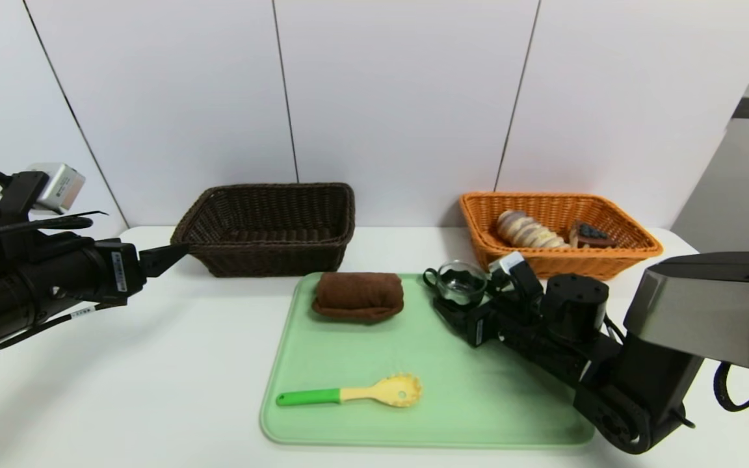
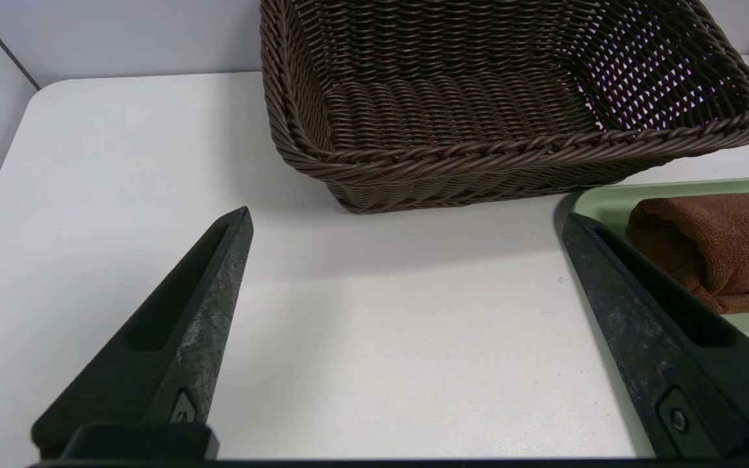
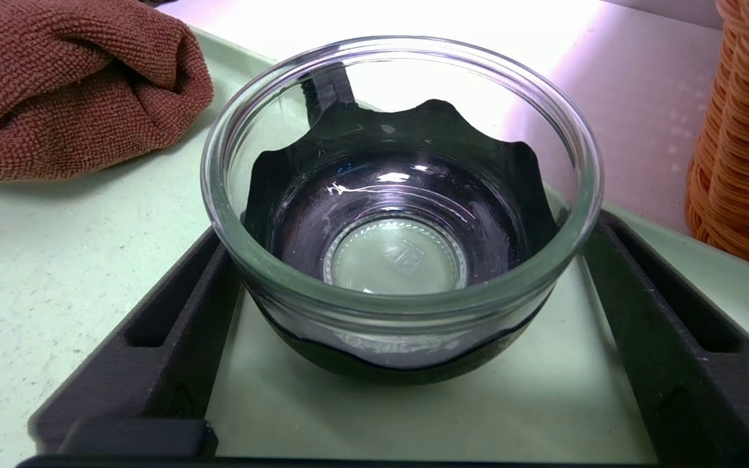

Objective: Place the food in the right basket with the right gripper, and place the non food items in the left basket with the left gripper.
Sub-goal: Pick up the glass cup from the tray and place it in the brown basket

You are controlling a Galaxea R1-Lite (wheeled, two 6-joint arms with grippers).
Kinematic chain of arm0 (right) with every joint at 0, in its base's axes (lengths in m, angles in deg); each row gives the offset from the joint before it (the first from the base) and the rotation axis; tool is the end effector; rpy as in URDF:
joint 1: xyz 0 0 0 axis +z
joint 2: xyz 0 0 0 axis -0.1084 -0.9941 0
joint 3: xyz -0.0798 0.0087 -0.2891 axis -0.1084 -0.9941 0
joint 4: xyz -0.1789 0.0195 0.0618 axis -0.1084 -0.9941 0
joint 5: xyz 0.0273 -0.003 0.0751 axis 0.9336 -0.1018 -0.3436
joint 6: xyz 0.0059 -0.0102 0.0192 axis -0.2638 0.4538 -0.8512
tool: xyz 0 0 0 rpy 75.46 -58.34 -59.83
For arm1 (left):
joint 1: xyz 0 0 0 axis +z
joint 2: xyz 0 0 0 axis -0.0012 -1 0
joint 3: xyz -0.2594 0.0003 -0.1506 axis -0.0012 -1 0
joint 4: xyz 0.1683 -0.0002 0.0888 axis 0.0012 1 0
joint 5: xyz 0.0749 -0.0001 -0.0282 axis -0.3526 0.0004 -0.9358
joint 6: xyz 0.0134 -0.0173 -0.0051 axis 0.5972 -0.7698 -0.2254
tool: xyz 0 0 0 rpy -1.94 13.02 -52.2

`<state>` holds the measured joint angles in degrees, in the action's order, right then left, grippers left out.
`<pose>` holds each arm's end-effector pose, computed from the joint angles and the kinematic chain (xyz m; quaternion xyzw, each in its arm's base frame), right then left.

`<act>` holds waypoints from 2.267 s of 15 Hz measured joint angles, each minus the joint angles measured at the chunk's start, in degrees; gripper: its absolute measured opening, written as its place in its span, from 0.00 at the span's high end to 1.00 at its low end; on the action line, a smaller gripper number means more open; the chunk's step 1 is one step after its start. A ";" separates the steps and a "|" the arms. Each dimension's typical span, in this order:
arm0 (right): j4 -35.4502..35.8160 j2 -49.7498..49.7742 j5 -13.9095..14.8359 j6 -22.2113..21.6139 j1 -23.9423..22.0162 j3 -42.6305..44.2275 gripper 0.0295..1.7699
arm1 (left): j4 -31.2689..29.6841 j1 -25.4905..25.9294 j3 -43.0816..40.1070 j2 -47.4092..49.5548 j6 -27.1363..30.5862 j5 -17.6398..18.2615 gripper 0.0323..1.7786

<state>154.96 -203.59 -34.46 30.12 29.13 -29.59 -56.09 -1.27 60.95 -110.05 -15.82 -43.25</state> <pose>0.3198 0.1391 0.0370 -0.0400 0.0628 0.2803 0.9570 0.2241 -0.0080 0.2021 -0.0197 0.1197 -0.0707 0.9901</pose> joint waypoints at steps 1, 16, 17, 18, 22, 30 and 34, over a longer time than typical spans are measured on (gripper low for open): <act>-0.02 0.02 0.02 0.02 0.00 0.05 0.24 | 0.00 0.00 0.00 0.00 0.04 0.02 0.05; 0.00 2.95 0.35 0.50 1.45 -4.96 0.99 | -0.06 0.02 0.05 0.61 0.34 0.05 0.05; -0.02 3.19 0.41 0.34 1.48 -5.16 0.99 | -0.04 0.02 0.05 0.65 0.30 0.05 0.05; -0.02 3.43 0.52 0.33 1.56 -5.34 0.88 | -0.06 0.02 0.05 0.72 0.39 0.06 0.05; -0.02 3.95 1.54 0.66 1.76 -5.90 0.54 | -0.02 0.02 -0.01 1.13 0.50 0.05 0.05; -0.02 4.14 1.29 0.04 4.35 -4.63 0.22 | 0.00 0.02 -0.37 2.07 0.72 0.15 0.05; 0.00 2.99 1.18 0.04 4.77 -0.59 0.14 | 0.00 0.02 -0.34 2.13 0.67 0.06 0.05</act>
<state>154.96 -200.61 -33.28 30.16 33.90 -30.17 -56.09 -1.25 60.61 -107.92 -15.14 -43.19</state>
